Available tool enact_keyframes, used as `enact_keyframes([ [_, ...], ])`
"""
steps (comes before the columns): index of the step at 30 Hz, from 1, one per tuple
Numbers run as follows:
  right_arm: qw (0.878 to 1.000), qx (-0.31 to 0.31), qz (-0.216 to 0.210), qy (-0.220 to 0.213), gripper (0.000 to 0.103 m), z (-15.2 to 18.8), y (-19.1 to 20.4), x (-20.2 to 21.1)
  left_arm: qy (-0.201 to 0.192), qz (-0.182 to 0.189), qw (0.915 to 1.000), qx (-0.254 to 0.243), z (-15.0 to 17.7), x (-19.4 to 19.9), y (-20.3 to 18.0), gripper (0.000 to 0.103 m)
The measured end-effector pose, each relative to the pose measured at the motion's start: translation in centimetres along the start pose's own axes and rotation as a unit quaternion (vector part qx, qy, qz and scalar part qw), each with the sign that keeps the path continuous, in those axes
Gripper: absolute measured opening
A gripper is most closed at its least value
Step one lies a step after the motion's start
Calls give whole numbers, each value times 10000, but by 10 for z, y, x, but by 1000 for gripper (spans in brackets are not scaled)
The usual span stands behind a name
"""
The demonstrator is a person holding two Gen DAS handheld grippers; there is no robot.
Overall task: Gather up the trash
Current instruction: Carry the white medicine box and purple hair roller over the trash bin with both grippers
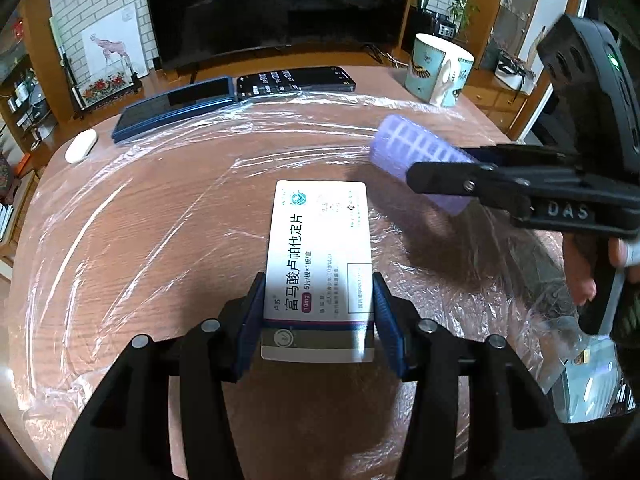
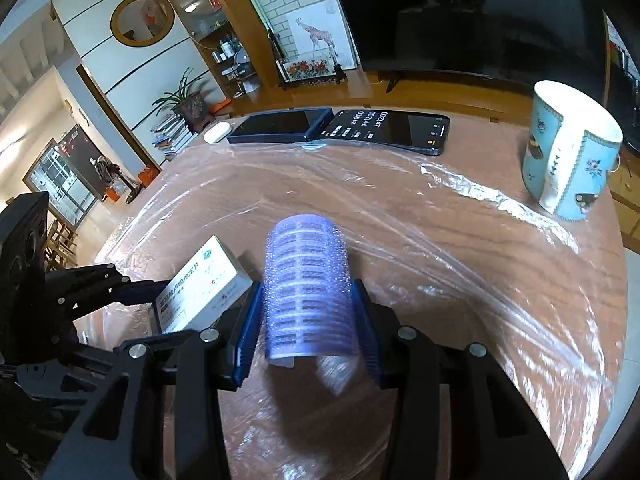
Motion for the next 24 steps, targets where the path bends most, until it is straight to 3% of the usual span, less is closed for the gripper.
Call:
enact_keyframes([
  [11,9989,-156,435,-84,43,23,37,19,-260,38,9996,86,15,33,17,52],
  [24,9939,-510,877,-422,43,64,119,38,-420,360,9981,-271,52,85,49,52],
])
Point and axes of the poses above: each gripper's, at about its wrist camera, not at the fingertips, and x roughly against the way its jaws point, y to its left, z to its underside, the point moved 5 cm from there along -x, roughly the way its jaws point, and after that the axes turned 8 degrees about -y, right-handed, at the moved point
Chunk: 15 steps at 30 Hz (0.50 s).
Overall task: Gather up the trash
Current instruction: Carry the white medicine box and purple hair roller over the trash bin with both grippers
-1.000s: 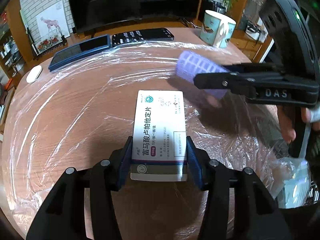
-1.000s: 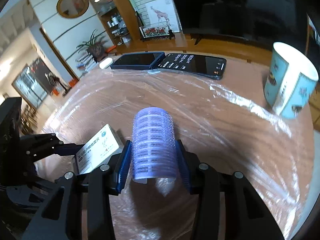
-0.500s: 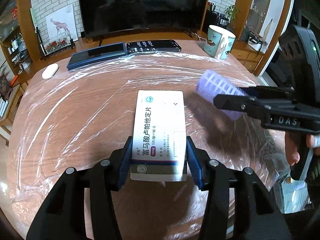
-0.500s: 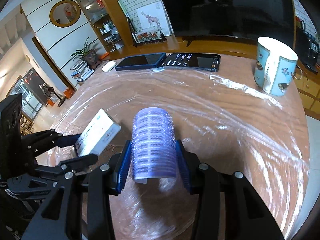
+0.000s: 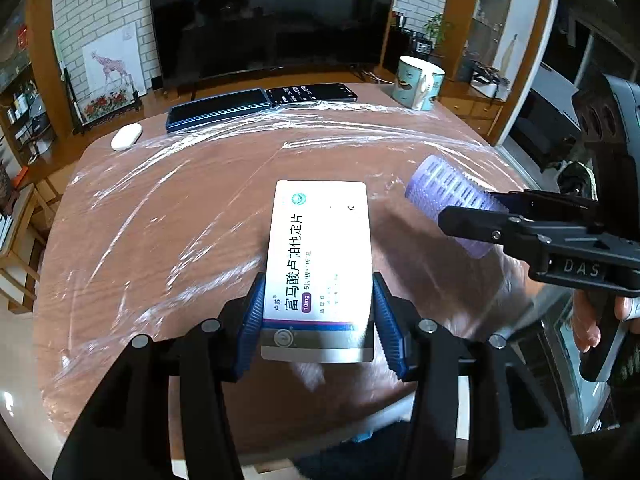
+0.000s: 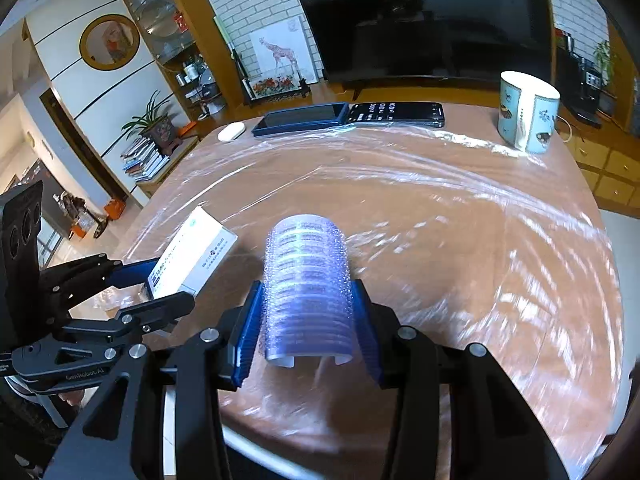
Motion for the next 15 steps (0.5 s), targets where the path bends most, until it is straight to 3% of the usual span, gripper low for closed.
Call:
enact_keyframes([
  [15,9998,-114,59,179,43,74,54,49,86,507,9975,-488,61,58,-13,52],
])
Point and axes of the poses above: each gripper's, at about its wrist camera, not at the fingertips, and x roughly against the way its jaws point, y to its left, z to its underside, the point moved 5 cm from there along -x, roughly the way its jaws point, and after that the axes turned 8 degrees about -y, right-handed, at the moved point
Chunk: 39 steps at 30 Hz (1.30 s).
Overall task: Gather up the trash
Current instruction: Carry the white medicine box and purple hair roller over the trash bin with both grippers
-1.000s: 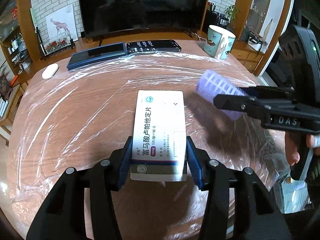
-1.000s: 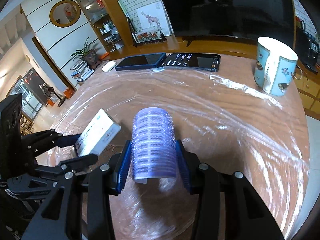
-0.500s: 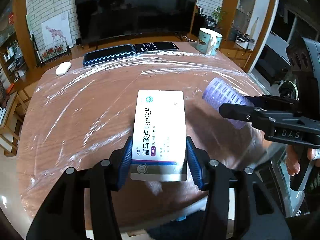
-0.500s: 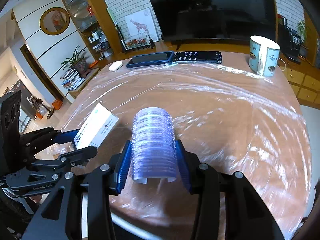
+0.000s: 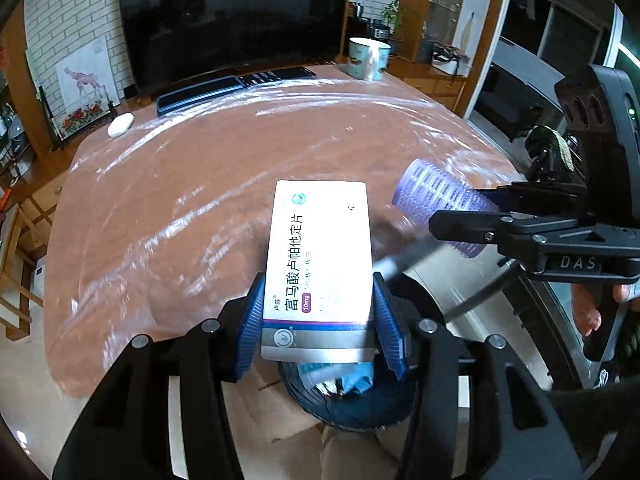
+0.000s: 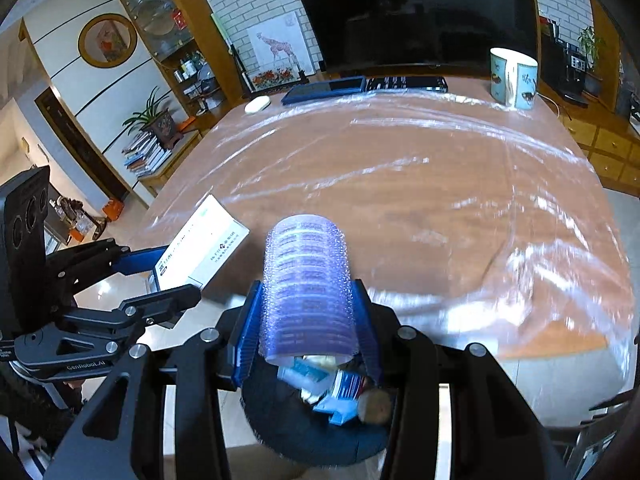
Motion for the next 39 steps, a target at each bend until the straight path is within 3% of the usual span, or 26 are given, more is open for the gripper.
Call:
enact_keyframes([
  [10,9986,61,-150,500,43,47,1,11,268,204,9990,-282,39,9,-34,52],
  [18,9952,170,-124,957,43,77,-2,-11,580,199,9976,-317,66,0,-46,52],
  [30,9888,545,327,1347,43,97,-3,-51,1089,-237,9933,-318,92,-40,-33,52],
  [39,9849,634,552,1512,43,106,-3,-67,1246,-493,9904,-340,103,-55,-26,52],
])
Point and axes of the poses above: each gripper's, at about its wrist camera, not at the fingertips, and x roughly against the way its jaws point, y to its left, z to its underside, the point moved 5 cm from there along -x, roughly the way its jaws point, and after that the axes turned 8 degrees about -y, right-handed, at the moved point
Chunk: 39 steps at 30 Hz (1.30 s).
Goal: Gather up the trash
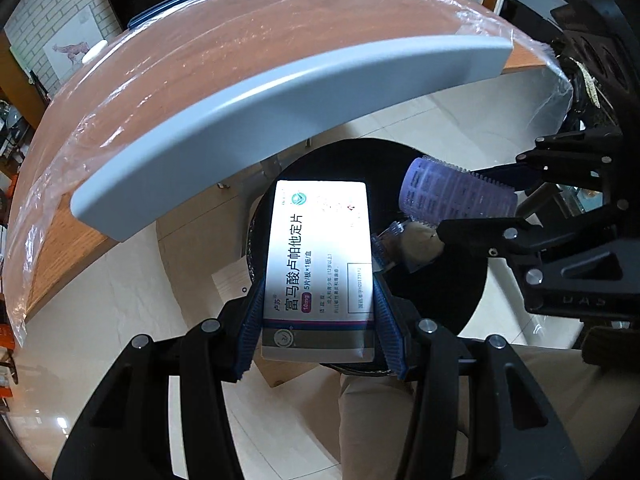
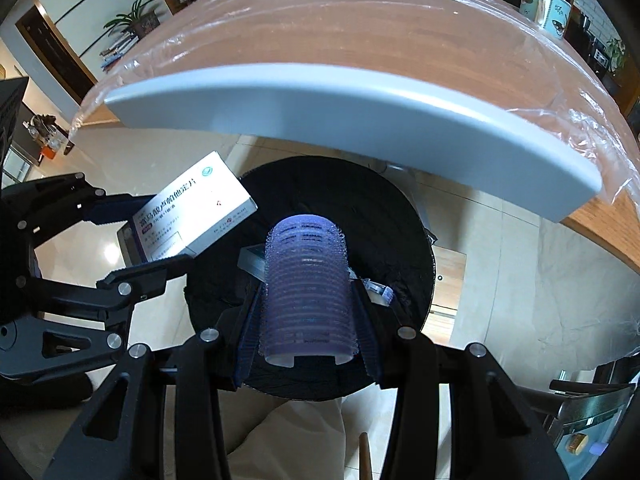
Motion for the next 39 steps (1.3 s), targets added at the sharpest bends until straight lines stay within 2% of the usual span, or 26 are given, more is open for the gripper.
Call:
enact_keyframes([
  [7,9999,-14,106,23,45,1,1,-4,94,46,9999,-76,2,-7,-1,52],
  [8,9999,-50,146,19,53,1,-1,-3,96,29,9999,-102,2,-8,-1,52],
  [10,9998,-142,119,-33,62,1,-4,-1,99,-31,9999,-117,1,-8,-2,57],
  [12,9998,-172,135,-46,62,0,-5,1,82,-3,9999,-61,0,-8,0,64],
  [15,9996,-236,121,-80,64,-2,-7,5,83,1,10000,-19,-4,-8,5,68],
  [19,9993,-269,131,-215,68,-5,-8,16,-2,-57,10000,-6,-7,2,7,69],
  [22,9988,-238,156,-399,68,-14,-8,32,-208,-92,9997,41,-13,19,12,69],
  [24,9975,-202,181,-659,70,-26,-9,51,-434,-123,9990,63,-26,33,13,69],
  [26,9951,-171,213,-946,81,-41,-13,69,-777,-96,9968,179,-42,56,22,69],
  [29,9891,-191,430,-1396,94,-75,-32,88,-1333,-265,9900,383,-74,79,42,93],
  [31,9845,-229,625,-1624,99,-97,-49,94,-1595,-415,9848,543,-94,88,60,98],
  [34,9787,-244,1143,-1689,99,-139,-88,82,-1733,-721,9783,872,-125,80,103,98],
  [39,9715,-503,1718,-1553,99,-183,-145,48,-1627,-1186,9705,1325,-159,43,166,98],
])
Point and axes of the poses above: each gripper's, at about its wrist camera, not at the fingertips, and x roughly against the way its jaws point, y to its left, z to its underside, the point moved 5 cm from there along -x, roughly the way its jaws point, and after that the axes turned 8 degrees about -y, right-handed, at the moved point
